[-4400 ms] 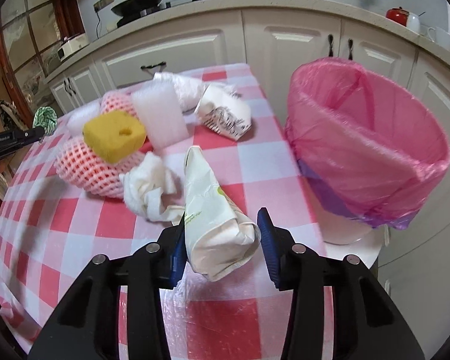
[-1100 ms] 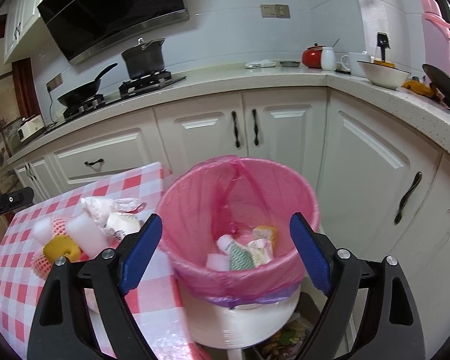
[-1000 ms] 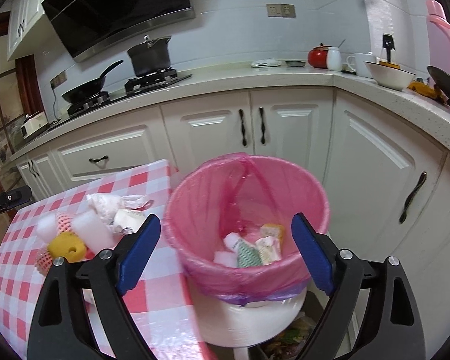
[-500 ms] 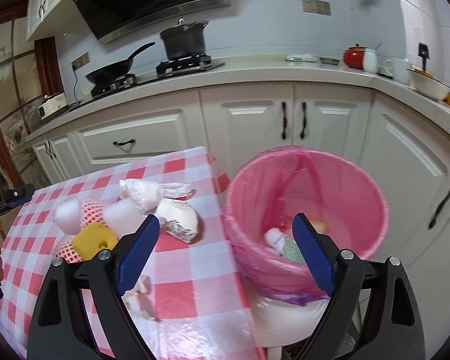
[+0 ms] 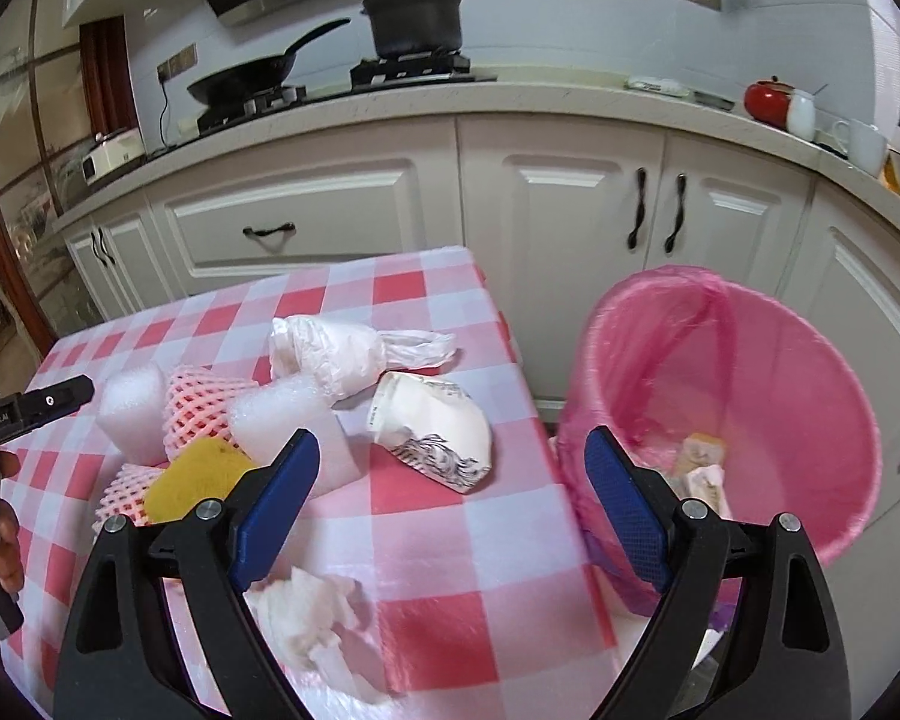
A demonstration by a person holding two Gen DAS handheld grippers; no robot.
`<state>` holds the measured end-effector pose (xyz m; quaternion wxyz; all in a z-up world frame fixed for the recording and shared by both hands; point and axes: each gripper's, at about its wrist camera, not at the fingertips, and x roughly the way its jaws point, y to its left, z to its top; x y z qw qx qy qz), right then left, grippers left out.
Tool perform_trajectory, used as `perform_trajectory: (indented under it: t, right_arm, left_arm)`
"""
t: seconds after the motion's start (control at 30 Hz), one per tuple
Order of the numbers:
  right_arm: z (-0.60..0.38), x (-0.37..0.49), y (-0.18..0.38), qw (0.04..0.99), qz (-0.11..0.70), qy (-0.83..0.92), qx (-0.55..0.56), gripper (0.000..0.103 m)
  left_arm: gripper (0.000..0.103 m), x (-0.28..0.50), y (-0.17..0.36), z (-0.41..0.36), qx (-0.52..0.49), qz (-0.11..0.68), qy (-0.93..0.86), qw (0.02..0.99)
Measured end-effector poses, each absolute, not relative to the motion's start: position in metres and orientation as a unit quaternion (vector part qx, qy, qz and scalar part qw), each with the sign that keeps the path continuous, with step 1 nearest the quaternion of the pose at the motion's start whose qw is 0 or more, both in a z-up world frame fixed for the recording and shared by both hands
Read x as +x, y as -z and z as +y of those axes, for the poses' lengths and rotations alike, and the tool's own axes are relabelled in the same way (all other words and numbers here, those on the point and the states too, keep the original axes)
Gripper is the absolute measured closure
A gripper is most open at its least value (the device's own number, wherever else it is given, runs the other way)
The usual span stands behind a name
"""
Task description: Collect trash
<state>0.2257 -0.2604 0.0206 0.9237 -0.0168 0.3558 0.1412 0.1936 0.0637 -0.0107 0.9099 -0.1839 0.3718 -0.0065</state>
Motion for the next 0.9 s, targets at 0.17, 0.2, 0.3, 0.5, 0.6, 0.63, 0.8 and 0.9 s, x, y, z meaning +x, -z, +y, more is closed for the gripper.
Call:
perform_trajectory:
  t: [0.17, 0.2, 0.3, 0.5, 0.6, 0.63, 0.8, 0.9]
  right_arm:
    - [-0.244, 0.241, -0.011, 0.918, 0.371, -0.138, -0.031, 0.018]
    - [-0.241, 0.246, -0.008, 0.916, 0.376, -0.138, -0.033, 0.018]
    - [-0.232, 0.257, -0.001, 0.911, 0.388, -0.137, -0.042, 0.018]
    - [-0.219, 0.280, 0.012, 0.902, 0.409, -0.131, -0.055, 0.028]
    - [-0.217, 0.289, 0.018, 0.898, 0.418, -0.127, -0.057, 0.030]
    - [-0.217, 0.290, 0.020, 0.897, 0.420, -0.127, -0.057, 0.031]
    - [-0.215, 0.303, 0.037, 0.884, 0.446, -0.130, -0.055, 0.039]
    - [-0.212, 0.304, 0.042, 0.882, 0.448, -0.135, -0.057, 0.040]
  left_arm:
    - [0.030, 0.211, 0.023, 0.065, -0.190, 0.385, 0.014, 0.903]
    - [0.030, 0.214, 0.024, 0.064, -0.188, 0.389, 0.016, 0.902]
    - [0.030, 0.222, 0.028, 0.063, -0.186, 0.396, 0.021, 0.899]
    - [0.031, 0.234, 0.036, 0.066, -0.192, 0.406, 0.028, 0.893]
    - [0.031, 0.236, 0.039, 0.064, -0.191, 0.411, 0.034, 0.891]
    - [0.031, 0.237, 0.040, 0.064, -0.190, 0.413, 0.036, 0.890]
    - [0.033, 0.240, 0.042, 0.064, -0.192, 0.414, 0.039, 0.889]
    - [0.037, 0.241, 0.042, 0.064, -0.189, 0.416, 0.042, 0.888]
